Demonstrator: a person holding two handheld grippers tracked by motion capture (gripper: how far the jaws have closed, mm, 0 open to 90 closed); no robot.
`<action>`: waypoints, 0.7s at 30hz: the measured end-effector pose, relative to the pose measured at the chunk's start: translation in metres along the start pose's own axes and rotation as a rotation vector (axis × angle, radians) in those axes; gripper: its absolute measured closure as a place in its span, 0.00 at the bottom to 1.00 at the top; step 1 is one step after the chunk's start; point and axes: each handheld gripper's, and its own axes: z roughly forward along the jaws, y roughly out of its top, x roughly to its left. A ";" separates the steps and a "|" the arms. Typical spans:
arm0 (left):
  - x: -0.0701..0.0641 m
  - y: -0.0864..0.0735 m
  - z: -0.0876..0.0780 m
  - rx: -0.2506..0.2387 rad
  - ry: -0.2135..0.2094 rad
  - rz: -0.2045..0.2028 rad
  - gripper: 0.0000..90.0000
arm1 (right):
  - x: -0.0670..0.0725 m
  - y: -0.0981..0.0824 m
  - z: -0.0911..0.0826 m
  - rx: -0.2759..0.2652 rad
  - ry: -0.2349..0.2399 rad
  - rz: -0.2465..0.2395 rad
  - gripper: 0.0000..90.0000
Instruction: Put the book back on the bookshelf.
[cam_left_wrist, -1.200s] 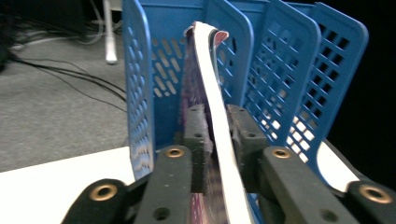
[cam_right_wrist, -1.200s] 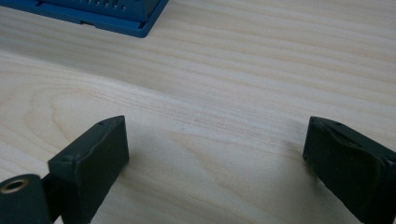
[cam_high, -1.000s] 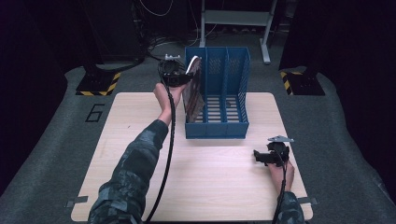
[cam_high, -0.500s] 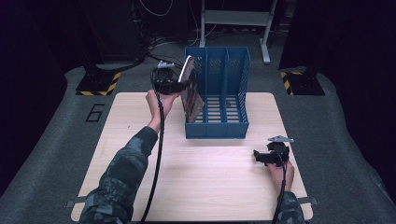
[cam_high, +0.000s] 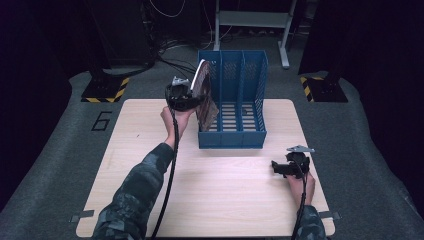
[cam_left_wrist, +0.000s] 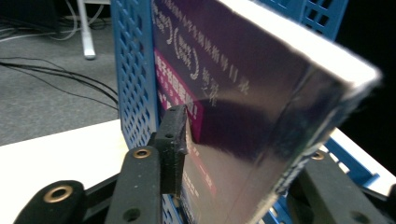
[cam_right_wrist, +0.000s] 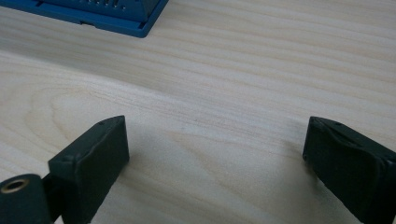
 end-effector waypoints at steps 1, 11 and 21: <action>-0.001 -0.001 0.001 -0.007 0.012 0.001 0.69 | 0.000 0.000 0.000 0.000 0.000 0.000 0.07; -0.009 -0.004 0.003 -0.025 0.138 -0.019 0.92 | 0.000 0.000 0.000 -0.001 0.002 0.000 0.07; -0.012 -0.004 0.004 -0.065 0.147 -0.052 0.94 | 0.000 0.000 0.000 -0.001 0.002 0.000 0.07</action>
